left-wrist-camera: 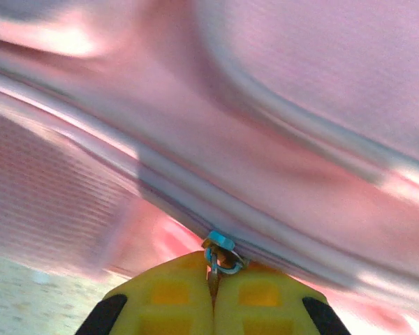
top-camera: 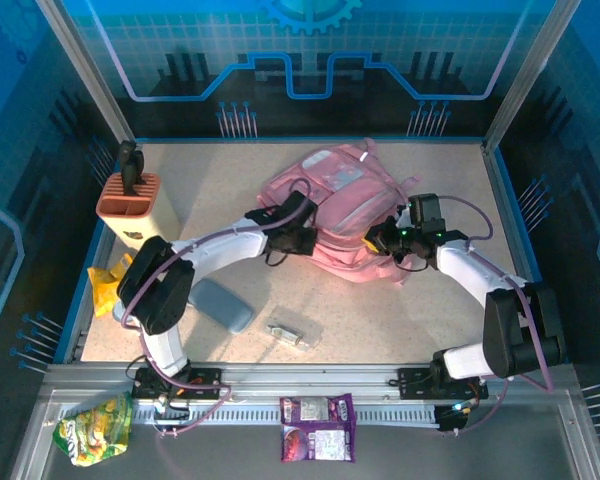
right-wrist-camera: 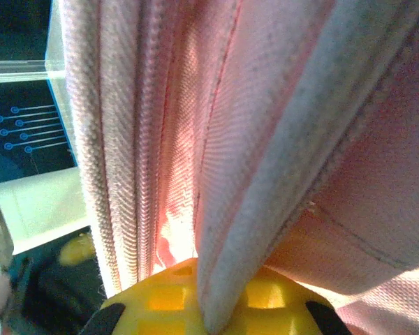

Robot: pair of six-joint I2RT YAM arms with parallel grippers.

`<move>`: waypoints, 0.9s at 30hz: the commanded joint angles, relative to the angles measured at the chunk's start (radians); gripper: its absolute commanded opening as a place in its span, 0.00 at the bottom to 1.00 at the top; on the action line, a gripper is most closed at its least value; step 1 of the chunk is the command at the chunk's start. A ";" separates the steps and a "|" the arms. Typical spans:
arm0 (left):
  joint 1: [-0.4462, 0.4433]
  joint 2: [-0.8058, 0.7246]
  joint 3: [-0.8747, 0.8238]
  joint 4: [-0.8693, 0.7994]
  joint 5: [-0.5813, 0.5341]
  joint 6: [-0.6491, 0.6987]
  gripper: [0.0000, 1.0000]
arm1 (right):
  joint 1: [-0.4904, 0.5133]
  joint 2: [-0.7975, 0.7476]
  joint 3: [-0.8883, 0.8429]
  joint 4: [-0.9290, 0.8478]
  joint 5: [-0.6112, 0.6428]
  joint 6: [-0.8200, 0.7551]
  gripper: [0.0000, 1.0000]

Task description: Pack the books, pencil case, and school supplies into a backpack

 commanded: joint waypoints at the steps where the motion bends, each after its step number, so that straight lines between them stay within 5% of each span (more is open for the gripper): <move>1: 0.077 -0.009 0.010 0.016 -0.017 -0.019 0.00 | -0.004 -0.023 0.016 0.006 0.004 -0.020 0.00; 12: 0.193 0.127 0.204 -0.004 -0.004 -0.016 0.00 | 0.180 0.071 0.037 0.200 0.096 0.111 0.00; 21: 0.219 0.152 0.260 -0.051 0.007 0.031 0.00 | 0.221 0.073 0.066 0.180 0.194 0.095 0.00; 25: 0.223 0.139 0.245 -0.076 0.018 0.030 0.06 | 0.263 0.078 0.081 0.151 0.225 0.039 0.14; 27: 0.224 0.117 0.223 -0.096 0.021 0.025 0.18 | 0.275 0.083 0.114 0.118 0.220 0.006 0.23</move>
